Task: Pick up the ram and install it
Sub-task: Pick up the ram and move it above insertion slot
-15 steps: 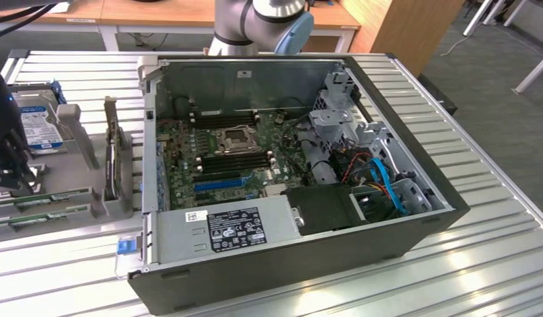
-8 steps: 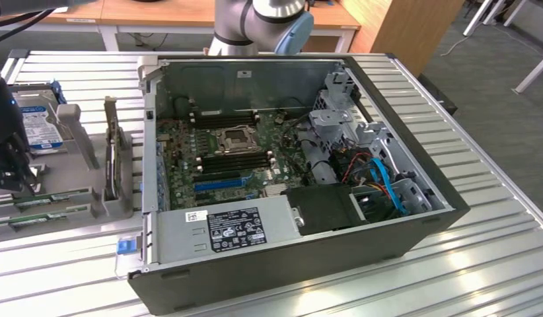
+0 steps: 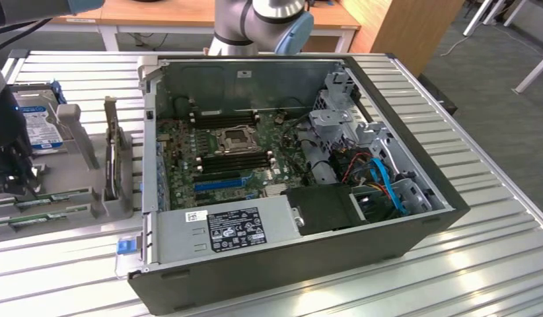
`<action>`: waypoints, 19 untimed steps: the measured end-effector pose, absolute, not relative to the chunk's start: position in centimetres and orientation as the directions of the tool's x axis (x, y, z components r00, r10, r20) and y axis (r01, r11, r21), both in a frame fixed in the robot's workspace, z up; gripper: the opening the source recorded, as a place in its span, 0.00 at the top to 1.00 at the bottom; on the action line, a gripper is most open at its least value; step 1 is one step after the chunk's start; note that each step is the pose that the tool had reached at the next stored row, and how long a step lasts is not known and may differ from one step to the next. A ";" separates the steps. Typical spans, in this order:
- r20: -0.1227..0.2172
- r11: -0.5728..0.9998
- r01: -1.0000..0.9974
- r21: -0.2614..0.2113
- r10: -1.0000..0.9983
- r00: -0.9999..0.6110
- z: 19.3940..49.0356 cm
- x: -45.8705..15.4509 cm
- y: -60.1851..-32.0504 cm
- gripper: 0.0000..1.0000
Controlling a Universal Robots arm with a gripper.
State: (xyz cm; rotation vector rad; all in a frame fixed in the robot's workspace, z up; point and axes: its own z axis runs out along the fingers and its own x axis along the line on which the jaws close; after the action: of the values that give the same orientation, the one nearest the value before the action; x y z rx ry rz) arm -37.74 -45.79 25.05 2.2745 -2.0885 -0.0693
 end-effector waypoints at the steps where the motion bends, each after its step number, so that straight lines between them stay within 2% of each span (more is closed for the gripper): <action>1: 0.003 -0.085 -0.994 0.069 -0.996 0.085 24.9 -37.7 -45.8 0.70; 19: 0.003 -0.085 -0.994 0.069 -0.996 0.085 24.2 -37.7 -46.1 0.70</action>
State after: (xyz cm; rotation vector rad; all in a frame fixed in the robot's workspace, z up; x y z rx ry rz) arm -37.74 -46.12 24.24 2.2744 -2.0884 -0.0694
